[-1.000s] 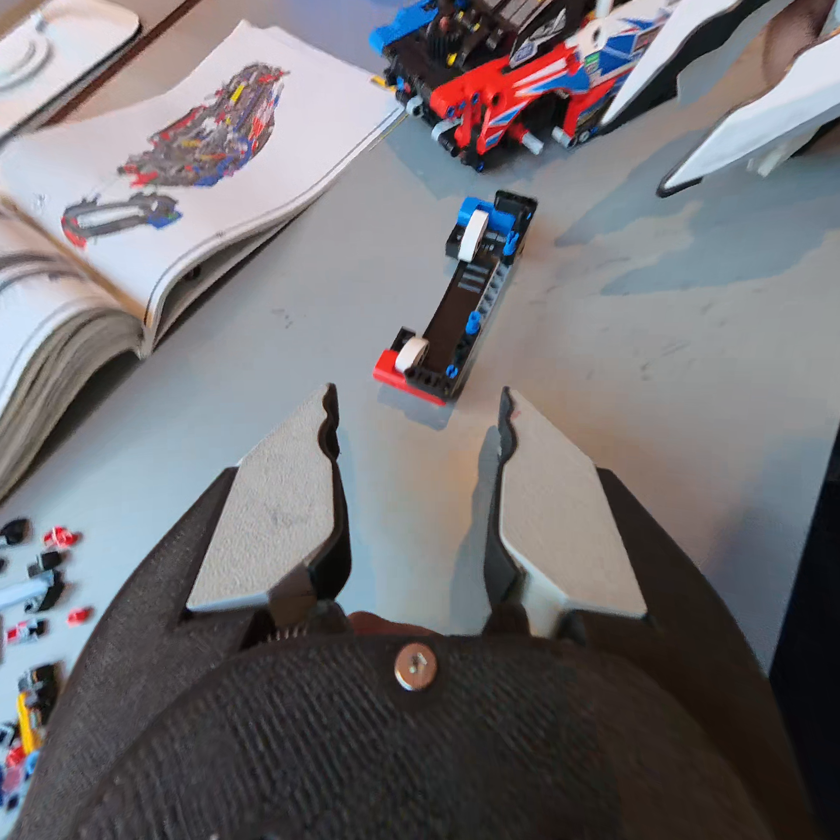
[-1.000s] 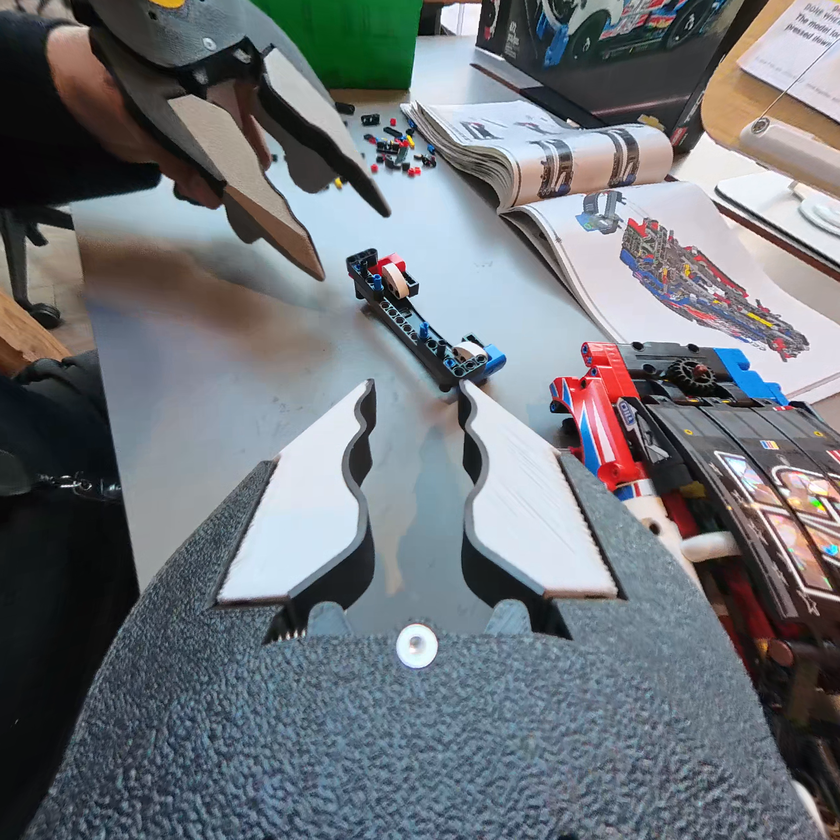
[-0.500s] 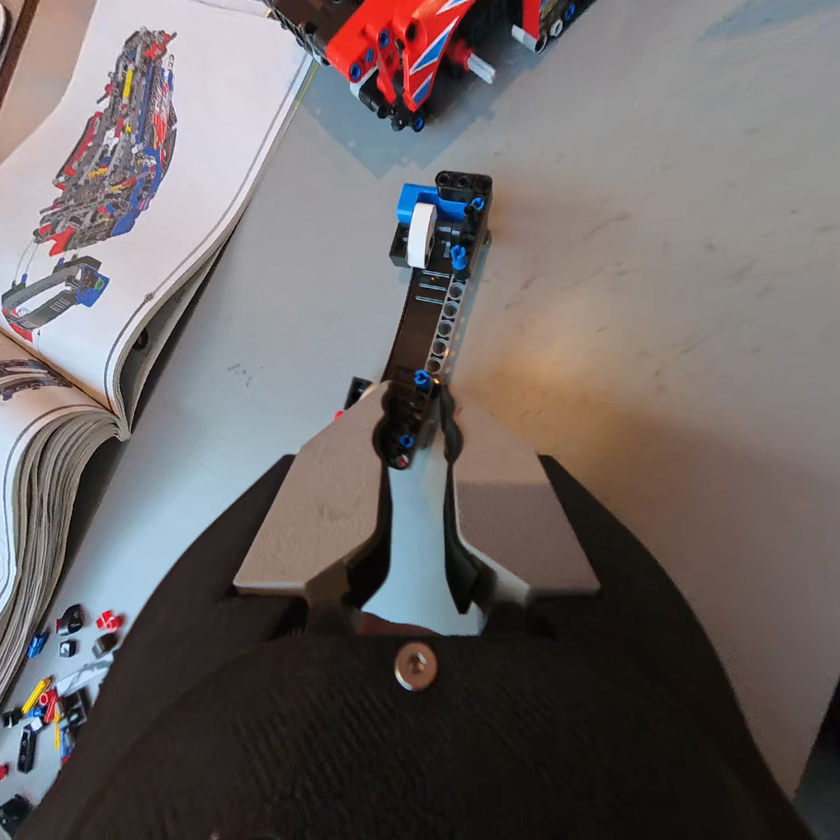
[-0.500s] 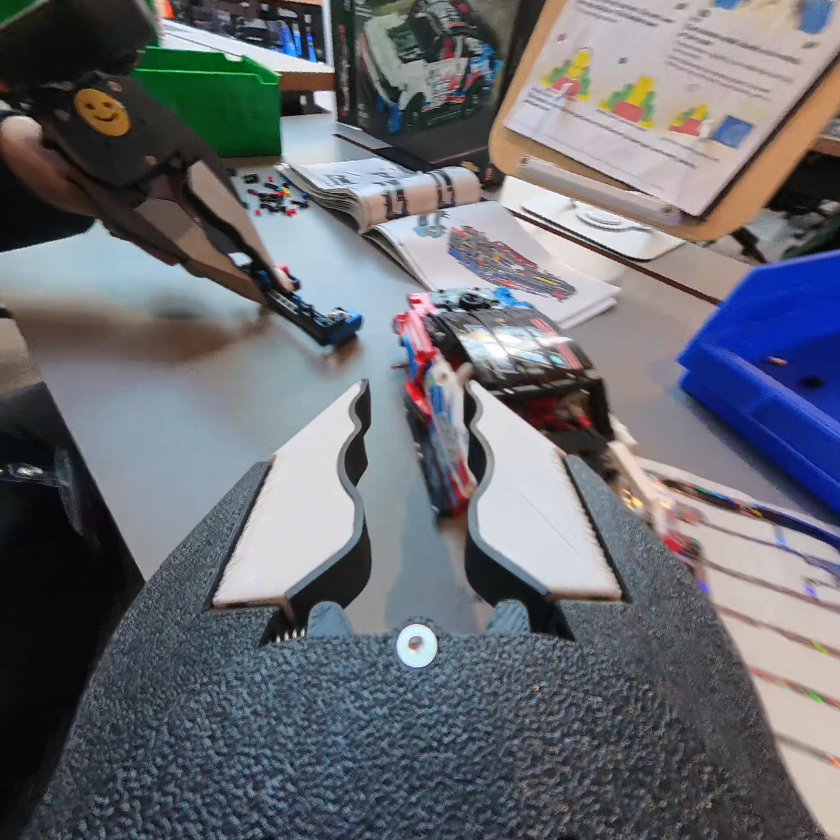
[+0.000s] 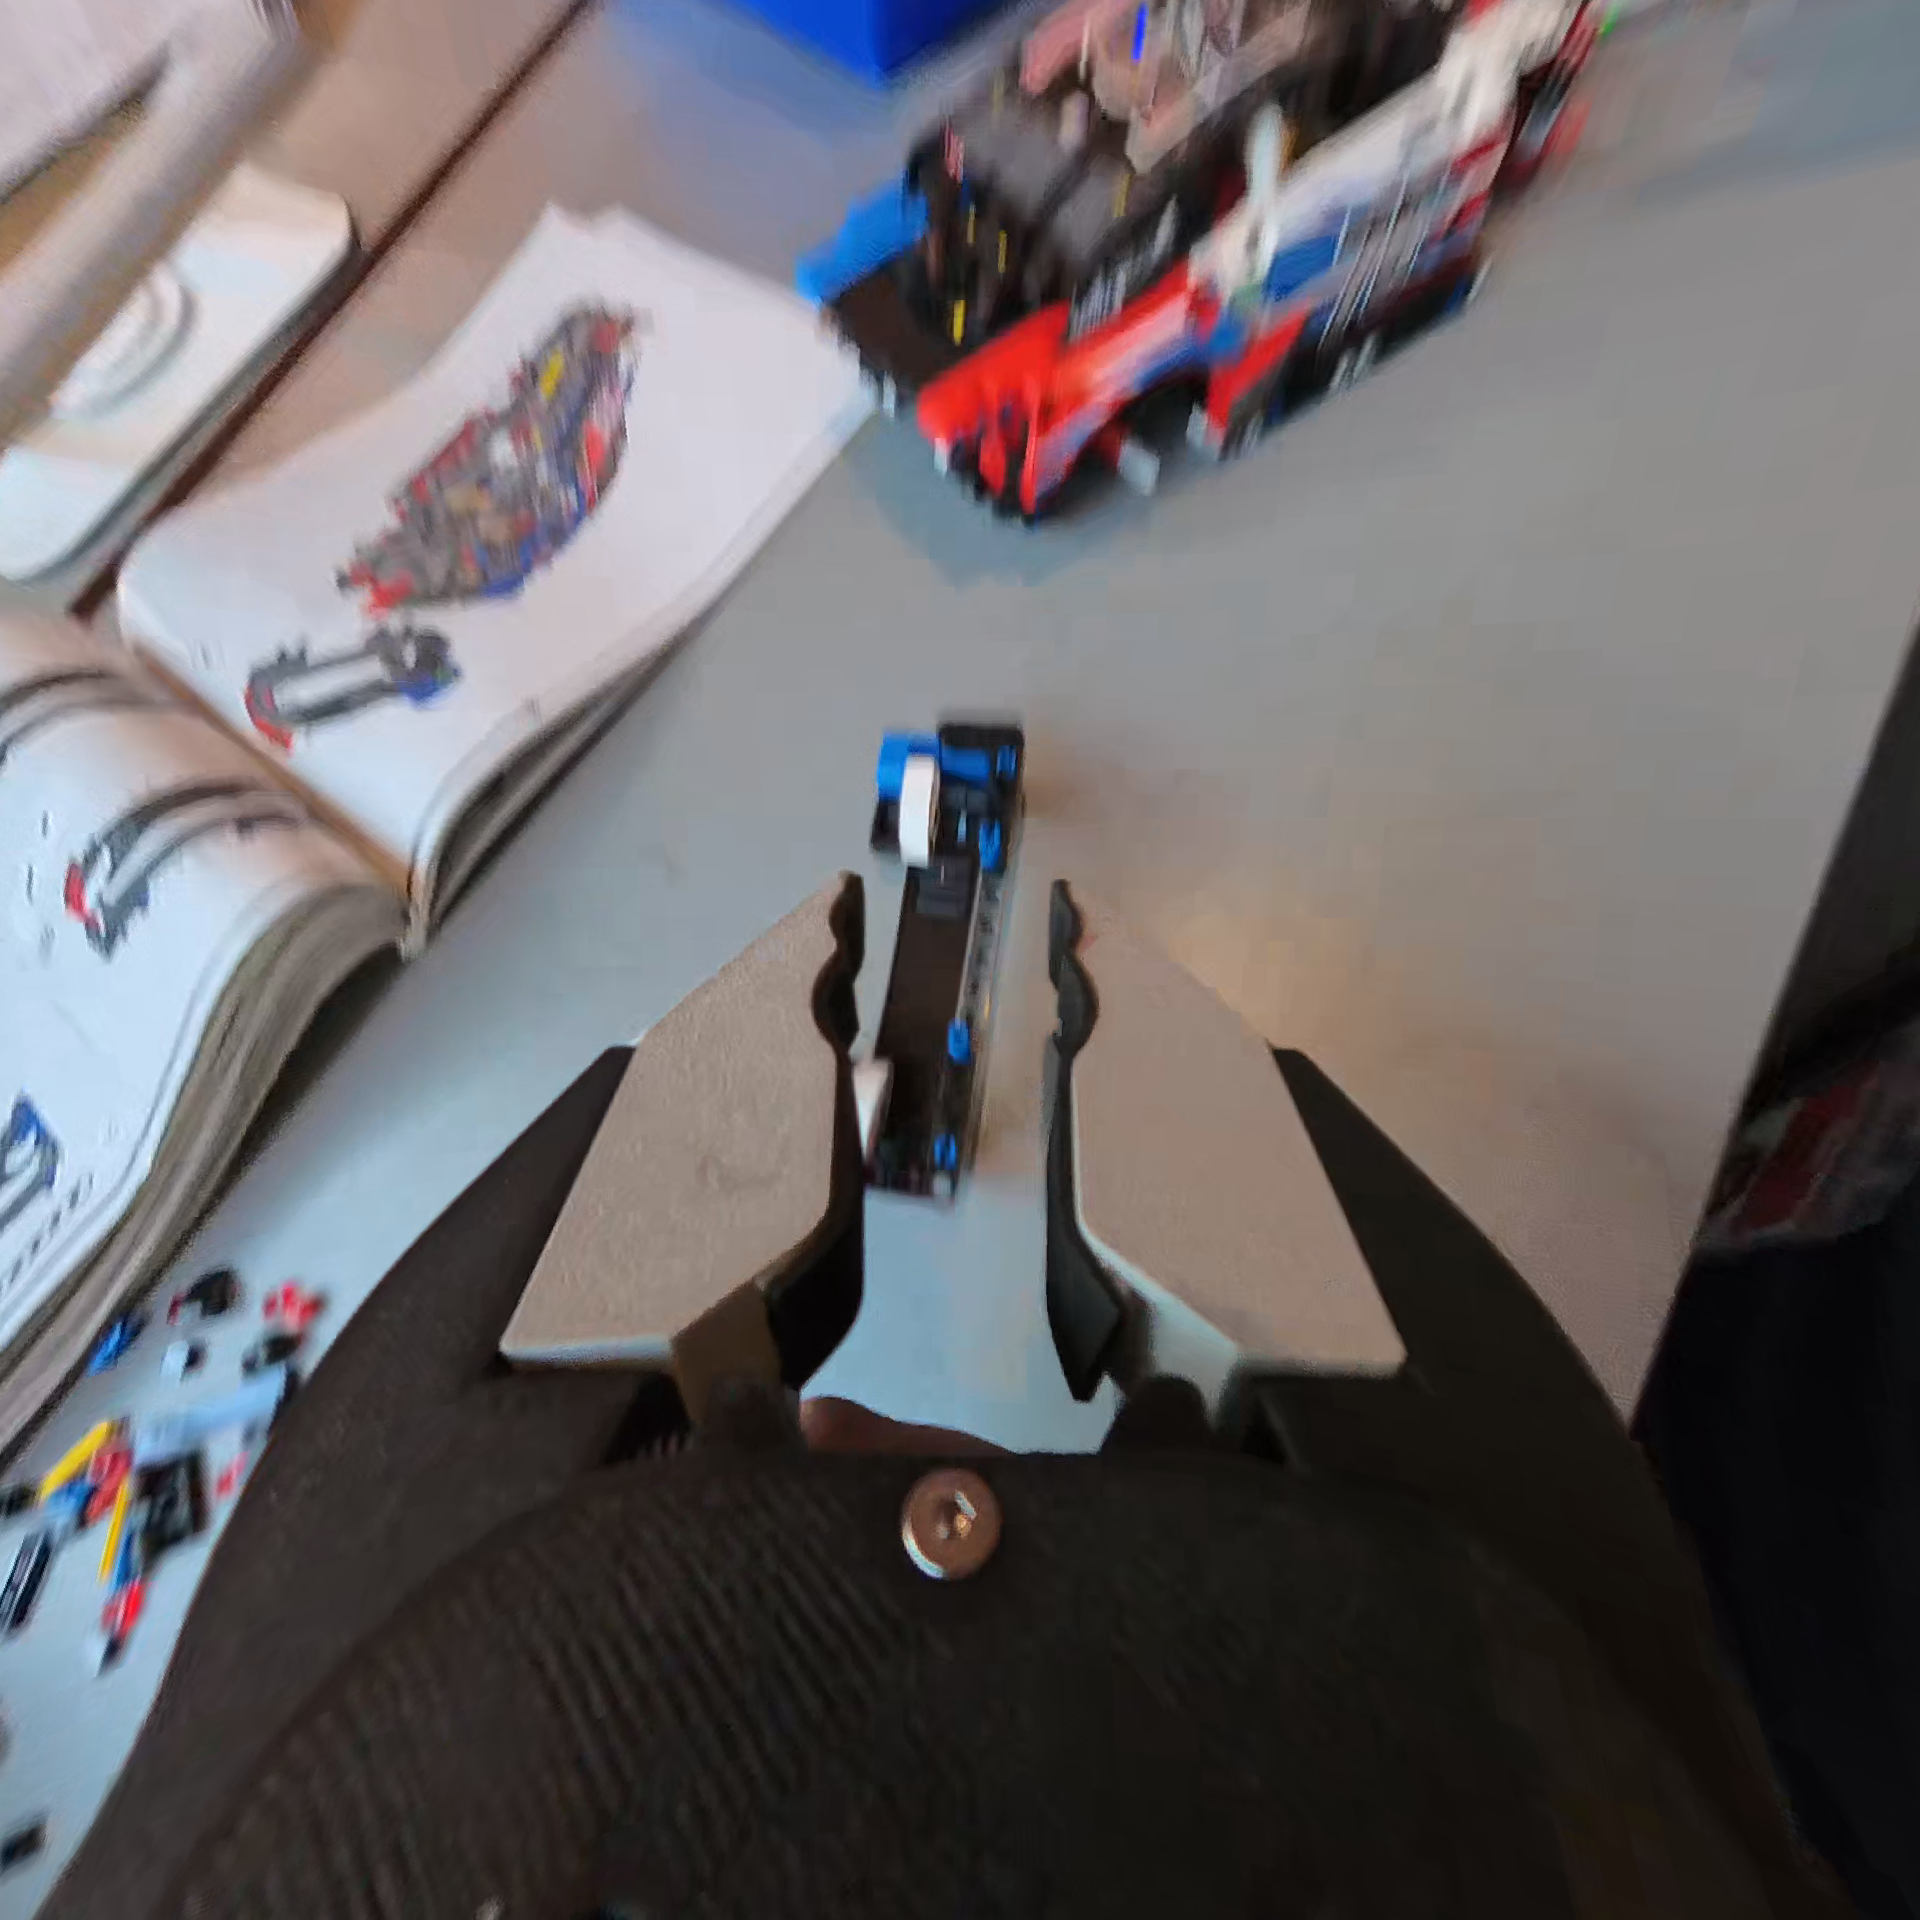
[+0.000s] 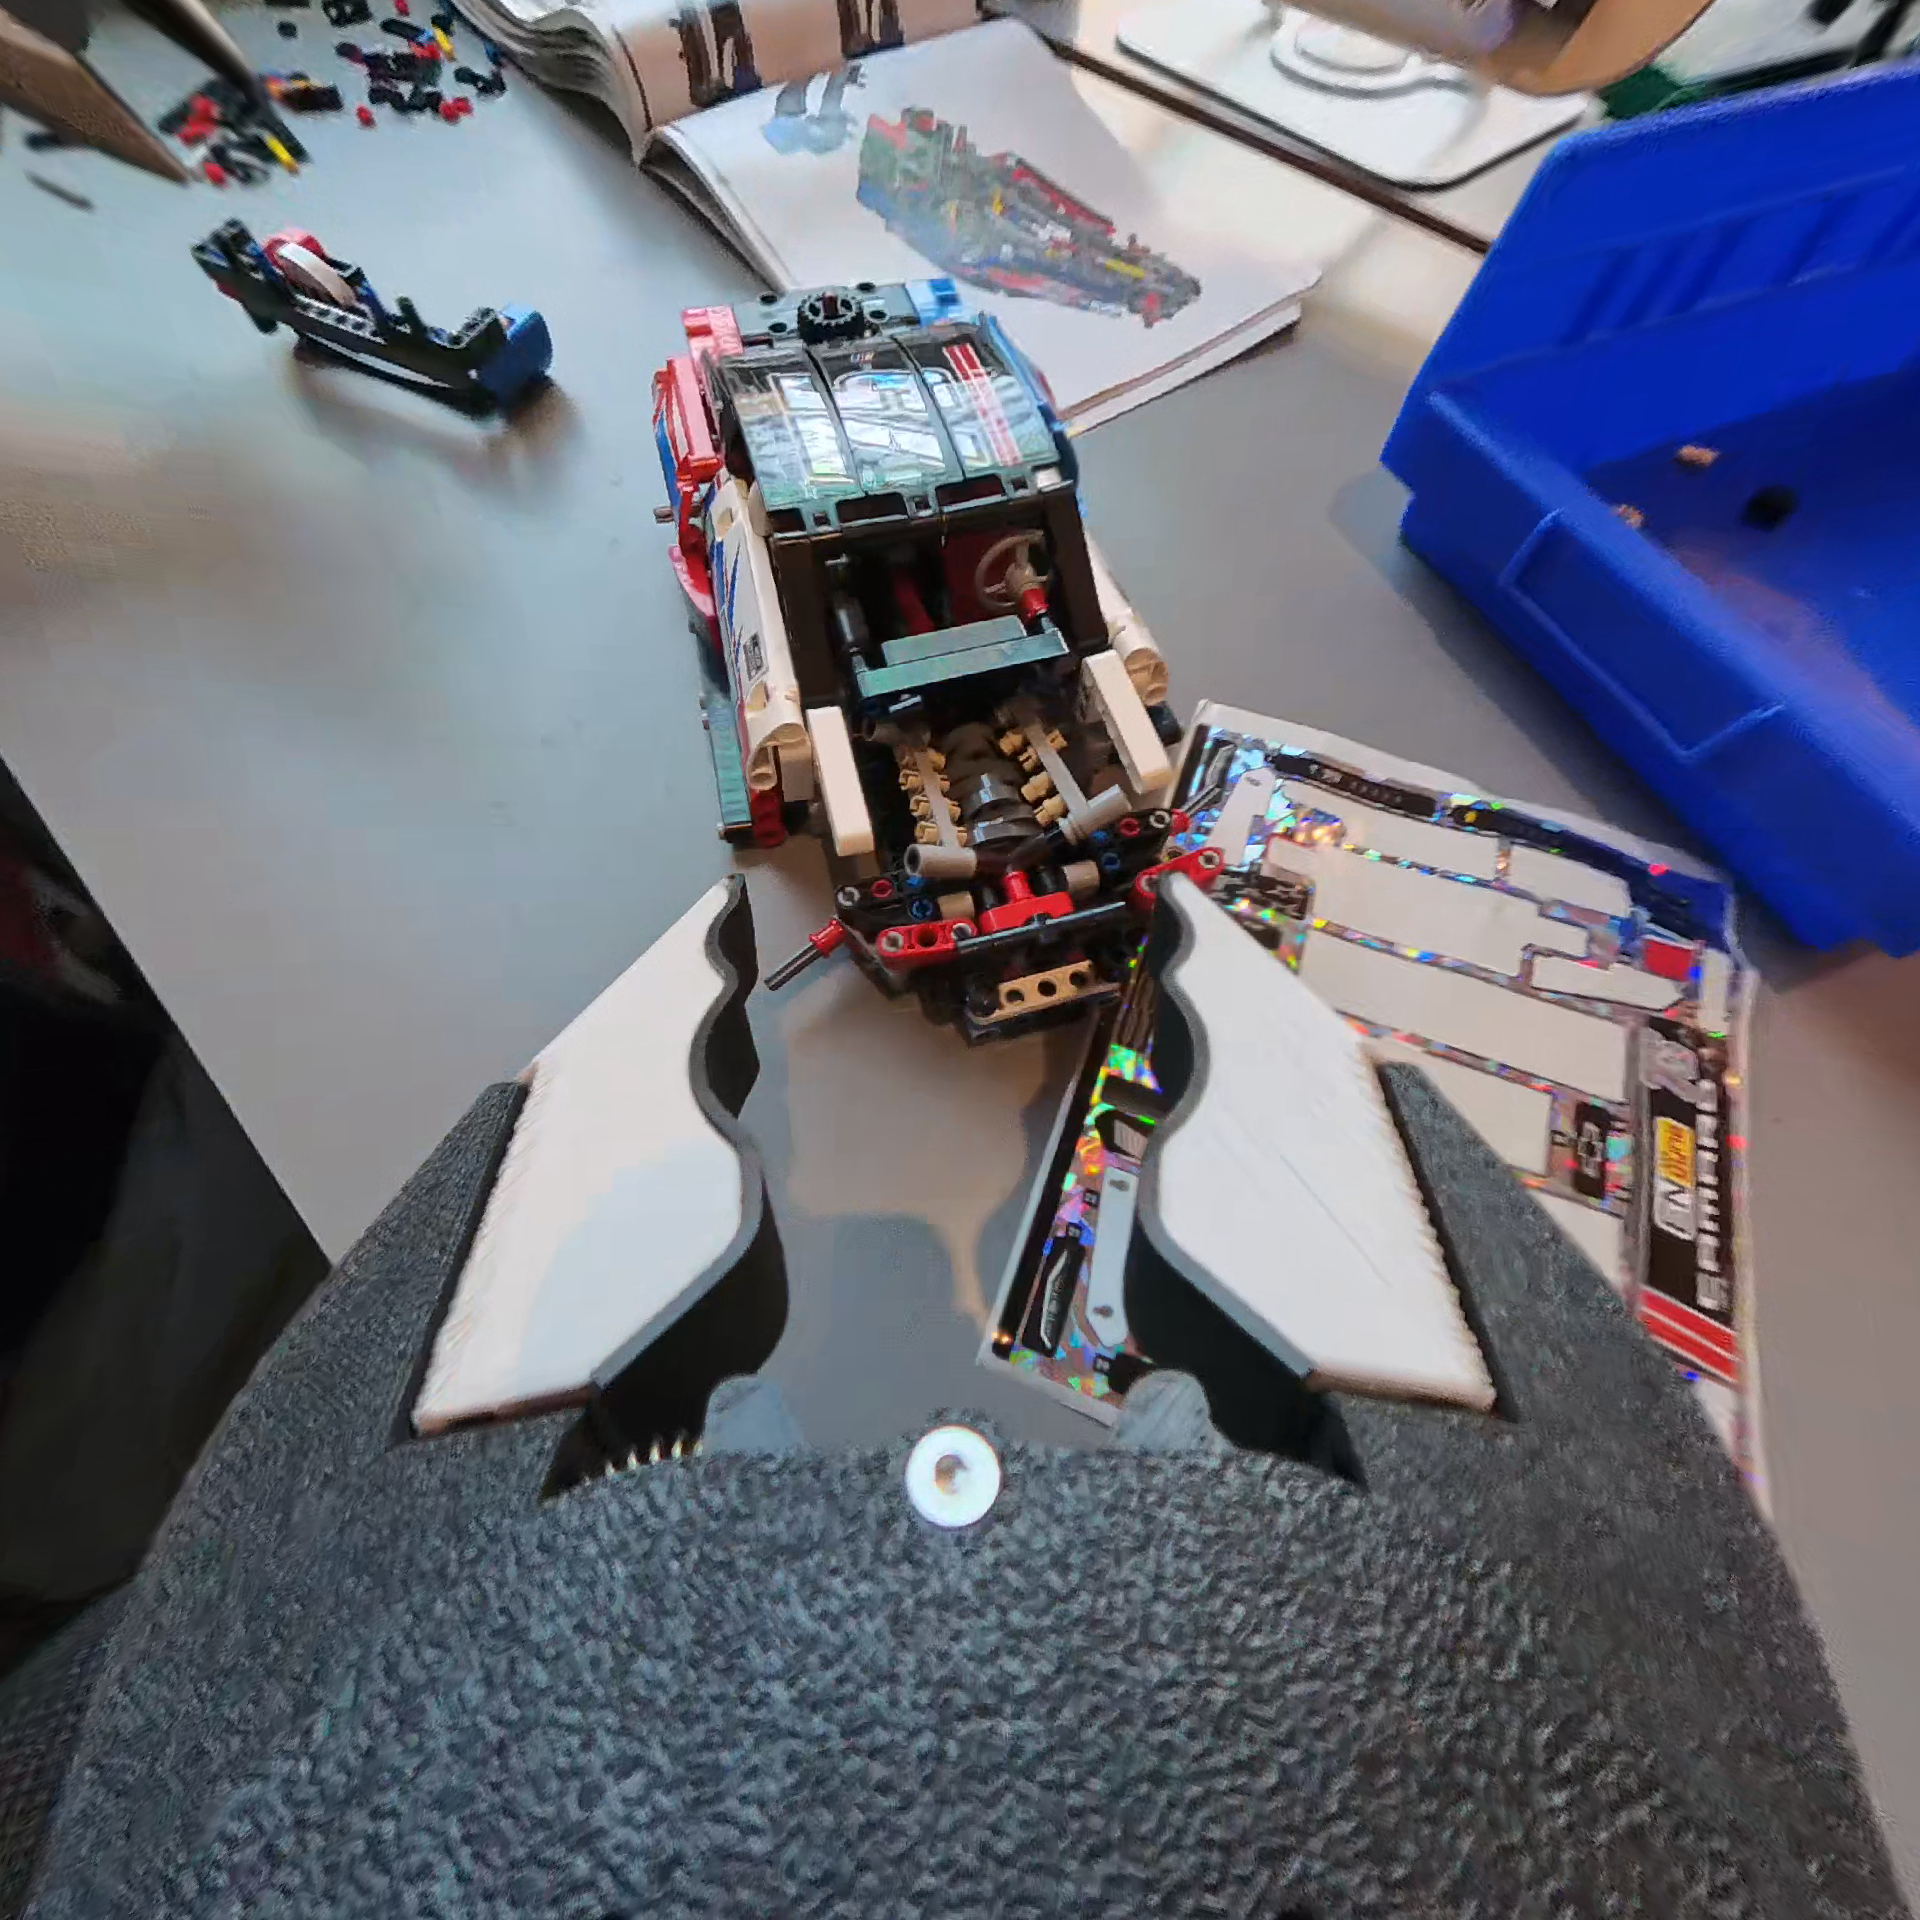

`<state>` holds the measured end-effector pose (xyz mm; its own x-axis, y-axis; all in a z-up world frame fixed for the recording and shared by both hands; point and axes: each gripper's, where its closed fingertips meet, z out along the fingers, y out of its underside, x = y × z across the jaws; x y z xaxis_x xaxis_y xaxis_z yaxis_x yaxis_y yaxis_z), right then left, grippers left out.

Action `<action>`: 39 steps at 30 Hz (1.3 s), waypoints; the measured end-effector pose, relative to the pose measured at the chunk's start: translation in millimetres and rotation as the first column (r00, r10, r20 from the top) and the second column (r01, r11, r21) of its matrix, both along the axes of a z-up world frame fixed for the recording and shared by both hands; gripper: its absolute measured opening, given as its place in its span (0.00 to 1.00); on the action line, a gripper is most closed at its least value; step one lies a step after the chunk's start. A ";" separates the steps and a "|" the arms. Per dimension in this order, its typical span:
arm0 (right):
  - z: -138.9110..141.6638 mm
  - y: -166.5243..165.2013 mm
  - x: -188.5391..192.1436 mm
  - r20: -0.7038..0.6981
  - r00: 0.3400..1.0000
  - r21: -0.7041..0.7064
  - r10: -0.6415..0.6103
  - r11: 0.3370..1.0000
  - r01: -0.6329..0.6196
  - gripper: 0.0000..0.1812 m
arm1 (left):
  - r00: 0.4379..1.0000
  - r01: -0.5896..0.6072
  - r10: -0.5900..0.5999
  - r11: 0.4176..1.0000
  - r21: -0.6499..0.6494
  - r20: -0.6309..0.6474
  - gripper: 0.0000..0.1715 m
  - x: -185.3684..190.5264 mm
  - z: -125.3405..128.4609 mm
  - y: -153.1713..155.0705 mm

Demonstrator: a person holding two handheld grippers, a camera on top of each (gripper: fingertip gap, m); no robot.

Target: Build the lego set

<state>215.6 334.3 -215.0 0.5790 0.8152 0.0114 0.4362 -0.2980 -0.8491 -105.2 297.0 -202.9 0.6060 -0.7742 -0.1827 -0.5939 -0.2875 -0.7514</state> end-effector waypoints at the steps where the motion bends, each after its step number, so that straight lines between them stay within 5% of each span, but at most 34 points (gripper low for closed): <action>1: -3.0 0.8 -2.0 -0.014 1.000 -0.051 0.007 0.999 -0.008 0.42 | 0.998 0.025 -0.025 1.000 -0.004 0.053 0.19 11.1 14.0 6.6; 4: -8.1 12.5 6.6 -0.015 0.998 -0.152 -0.057 0.987 0.054 0.42 | 0.987 0.127 -0.105 0.975 -0.184 0.125 0.32 44.8 24.6 32.6; 9: -12.8 15.1 17.8 -0.135 0.979 -0.338 -0.155 0.935 0.102 0.38 | 0.991 0.134 -0.114 0.866 -0.482 0.070 0.36 71.8 -17.2 97.5; 13: -30.7 13.9 11.1 -0.154 0.973 -0.454 -0.171 0.887 0.084 0.37 | 0.977 0.198 -0.081 0.668 -0.718 0.195 0.35 98.0 -43.1 110.0; 15: -34.9 14.6 4.2 -0.159 0.974 -0.487 -0.161 0.871 0.064 0.37 | 0.956 0.267 -0.066 0.604 -0.751 0.287 0.33 111.1 -40.3 109.4; 21: -45.6 22.6 -3.7 -0.140 0.980 -0.513 -0.145 0.857 0.054 0.36 | 0.920 0.371 -0.106 0.544 -0.753 0.377 0.21 129.8 -39.7 98.4; 29: -46.4 19.7 -8.6 -0.077 0.993 -0.371 -0.092 0.927 0.058 0.35 | 0.905 0.407 -0.209 0.681 -0.609 0.370 0.21 125.4 -27.4 86.4; 34: -38.6 14.5 -11.8 -0.062 0.995 -0.225 -0.075 0.972 0.060 0.36 | 0.895 0.426 -0.340 0.844 -0.326 0.290 0.21 127.1 5.6 64.2; 39: -21.1 6.4 -16.1 -0.088 0.992 -0.056 -0.087 0.995 0.082 0.37 | 0.898 0.422 -0.410 0.905 -0.049 0.161 0.21 124.8 22.7 32.8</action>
<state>199.5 340.7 -236.1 0.6429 0.7612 -0.0856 0.3295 -0.3757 -0.8662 19.6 329.7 -180.2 0.2403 -0.9697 -0.0444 -0.5599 -0.1011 -0.8224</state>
